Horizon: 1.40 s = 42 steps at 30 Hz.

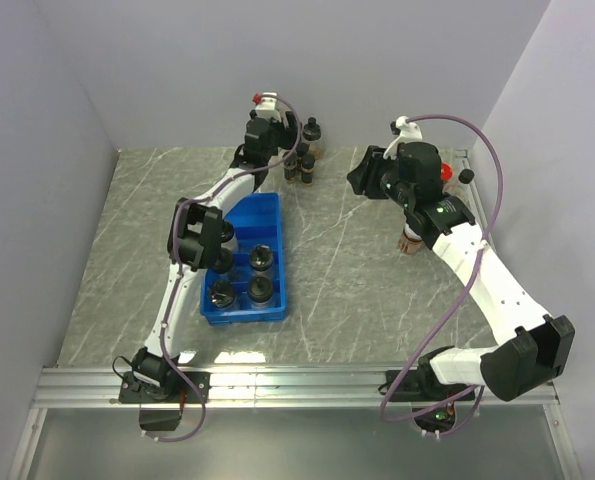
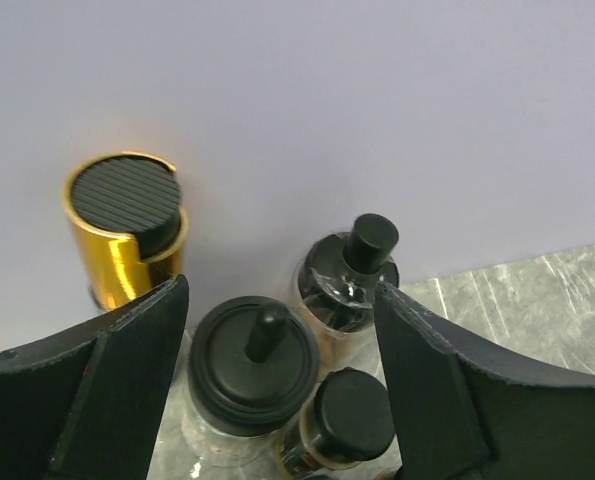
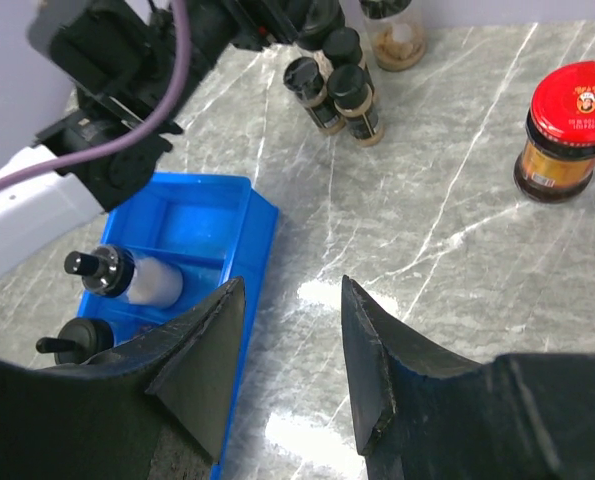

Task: Organize the condiment bottles
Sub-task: Pick up the bottle from the center of the board.

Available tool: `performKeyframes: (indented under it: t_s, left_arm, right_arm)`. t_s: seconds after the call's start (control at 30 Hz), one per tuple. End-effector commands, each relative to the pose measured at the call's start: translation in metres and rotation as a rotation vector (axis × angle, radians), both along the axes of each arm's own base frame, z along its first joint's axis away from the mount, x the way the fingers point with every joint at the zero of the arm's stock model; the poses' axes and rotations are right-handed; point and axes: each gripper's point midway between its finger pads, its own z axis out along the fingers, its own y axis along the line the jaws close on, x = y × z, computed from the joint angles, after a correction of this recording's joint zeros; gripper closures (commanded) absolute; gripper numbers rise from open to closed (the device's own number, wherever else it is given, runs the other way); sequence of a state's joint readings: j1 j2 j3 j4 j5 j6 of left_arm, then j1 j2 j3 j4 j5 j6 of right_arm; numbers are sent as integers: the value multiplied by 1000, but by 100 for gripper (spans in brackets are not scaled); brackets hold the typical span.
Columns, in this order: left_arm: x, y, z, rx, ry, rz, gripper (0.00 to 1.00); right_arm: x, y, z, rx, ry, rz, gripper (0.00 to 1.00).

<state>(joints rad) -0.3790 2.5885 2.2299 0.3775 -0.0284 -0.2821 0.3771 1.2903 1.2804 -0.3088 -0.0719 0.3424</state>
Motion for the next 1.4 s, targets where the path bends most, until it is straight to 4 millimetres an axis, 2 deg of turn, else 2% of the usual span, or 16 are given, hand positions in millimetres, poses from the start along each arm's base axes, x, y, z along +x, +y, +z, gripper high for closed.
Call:
performKeyframes:
  t_s: [0.0,0.2,0.23,0.43,0.6,0.8,0.83,1.0,1.17,1.2,1.23,1.27,1.3,1.33,1.37]
  left_arm:
    - [1,-14,15,-6,-43,-13,21]
    - [7,-9,11,20,-52,21,23]
    - [9,-6,4,31,-39,39,26]
    - [14,2,0,49,-44,86,39]
    - [15,5,-6,58,-35,96,43]
    - [14,4,0,54,-48,91,60]
    - [13,4,2,53,-51,89,66]
    - [11,5,2,57,-43,89,75]
    - [6,7,19,57,-45,92,87]
    - [4,8,15,66,-36,92,89]
    - [-1,11,36,59,-62,98,94]
    - [-5,12,47,52,-90,102,97]
    - [-10,17,29,75,-54,111,99]
    - [-17,21,48,71,-73,117,99]
    - [-20,23,48,80,-68,120,99]
  right_arm:
    - [-2,-2,18,15,-65,0,50]
    - [1,-2,15,16,-57,0,50]
    - [1,-3,15,17,-53,-1,50]
    - [3,-4,14,15,-50,-4,50]
    - [4,-5,15,16,-53,-5,50]
    - [4,-5,12,21,-48,-2,50]
    - [4,-5,12,22,-47,-3,50]
    - [3,-6,12,25,-52,-5,50]
    - [3,-7,9,31,-52,-5,50]
    - [2,-7,9,34,-54,-4,50]
    - [2,-8,8,35,-53,-7,50]
    - [2,-9,4,36,-46,-10,50]
    - [2,-8,5,41,-51,-6,50]
    - [2,-8,4,43,-50,-8,50]
    - [2,-9,4,48,-51,-8,50]
